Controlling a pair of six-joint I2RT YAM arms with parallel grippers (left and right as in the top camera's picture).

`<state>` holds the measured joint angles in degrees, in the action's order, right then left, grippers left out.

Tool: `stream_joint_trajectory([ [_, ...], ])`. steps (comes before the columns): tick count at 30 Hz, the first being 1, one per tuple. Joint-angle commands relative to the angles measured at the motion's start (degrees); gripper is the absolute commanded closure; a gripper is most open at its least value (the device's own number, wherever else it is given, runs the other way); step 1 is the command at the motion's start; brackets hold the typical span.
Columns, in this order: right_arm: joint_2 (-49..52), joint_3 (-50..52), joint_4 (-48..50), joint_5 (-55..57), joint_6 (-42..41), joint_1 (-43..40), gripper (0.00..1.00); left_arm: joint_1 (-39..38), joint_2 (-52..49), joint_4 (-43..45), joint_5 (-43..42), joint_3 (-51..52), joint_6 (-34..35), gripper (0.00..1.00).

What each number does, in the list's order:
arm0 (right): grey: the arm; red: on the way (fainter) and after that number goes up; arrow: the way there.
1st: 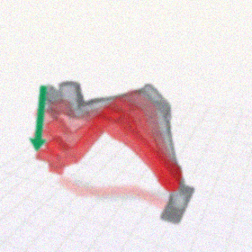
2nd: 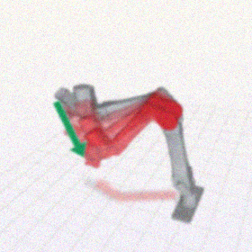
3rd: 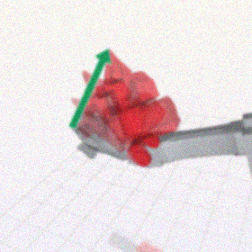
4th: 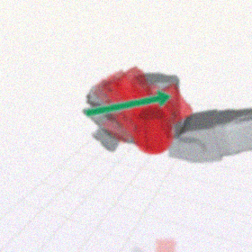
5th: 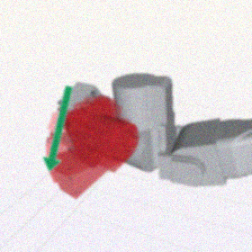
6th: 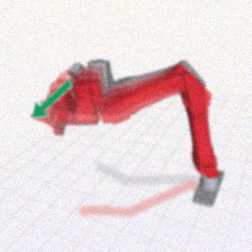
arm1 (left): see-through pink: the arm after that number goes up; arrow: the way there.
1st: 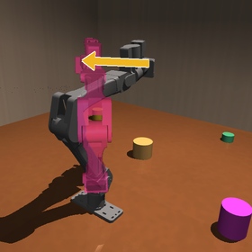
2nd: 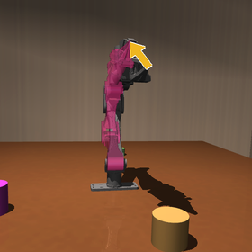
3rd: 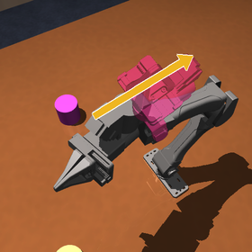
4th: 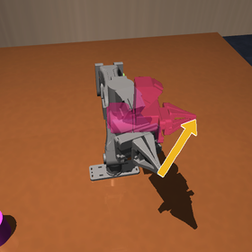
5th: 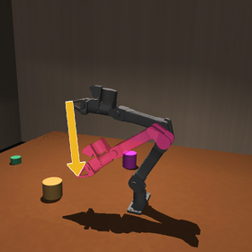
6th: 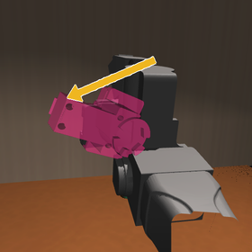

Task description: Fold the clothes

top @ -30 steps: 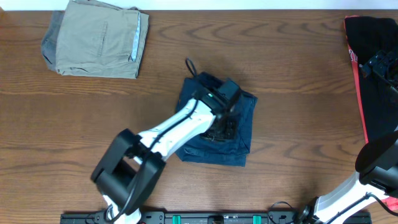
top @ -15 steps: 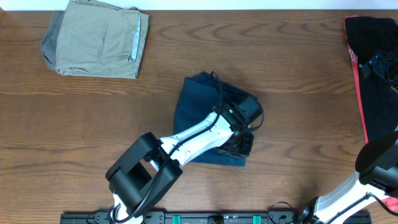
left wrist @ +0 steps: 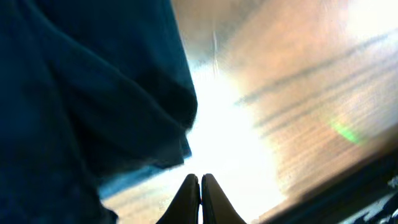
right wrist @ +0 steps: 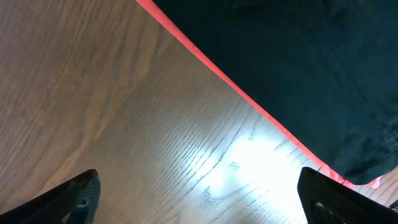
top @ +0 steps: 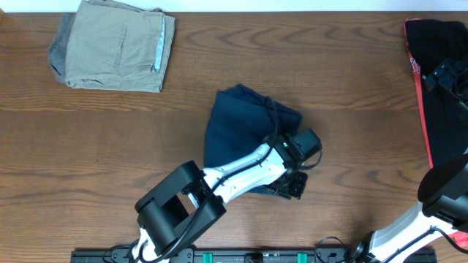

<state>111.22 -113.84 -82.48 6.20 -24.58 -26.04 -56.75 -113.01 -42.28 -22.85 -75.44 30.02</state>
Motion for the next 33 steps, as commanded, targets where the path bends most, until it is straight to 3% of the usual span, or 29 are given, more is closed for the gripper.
stream_joint_trajectory([
  [1,0.44,-0.37,-0.02,0.42,-0.66,-0.15,0.01,1.25,2.58,-2.80,-0.68,-1.18,-0.20,0.94],
  [6,0.44,-0.37,0.00,0.42,-0.66,-0.15,0.01,4.52,9.75,-7.54,-0.11,-3.30,-5.20,0.94],
  [13,0.44,-0.37,0.00,0.42,-0.66,-0.15,0.01,13.86,18.25,-14.36,11.26,-3.28,-5.55,0.94],
  [21,0.44,-0.37,-0.02,0.42,-0.66,-0.15,0.01,22.34,15.28,-14.58,13.09,1.51,-5.75,0.94],
  [33,0.44,-0.37,0.00,0.42,-0.66,-0.15,0.01,22.95,10.12,-5.73,13.49,14.27,-1.31,0.94],
])
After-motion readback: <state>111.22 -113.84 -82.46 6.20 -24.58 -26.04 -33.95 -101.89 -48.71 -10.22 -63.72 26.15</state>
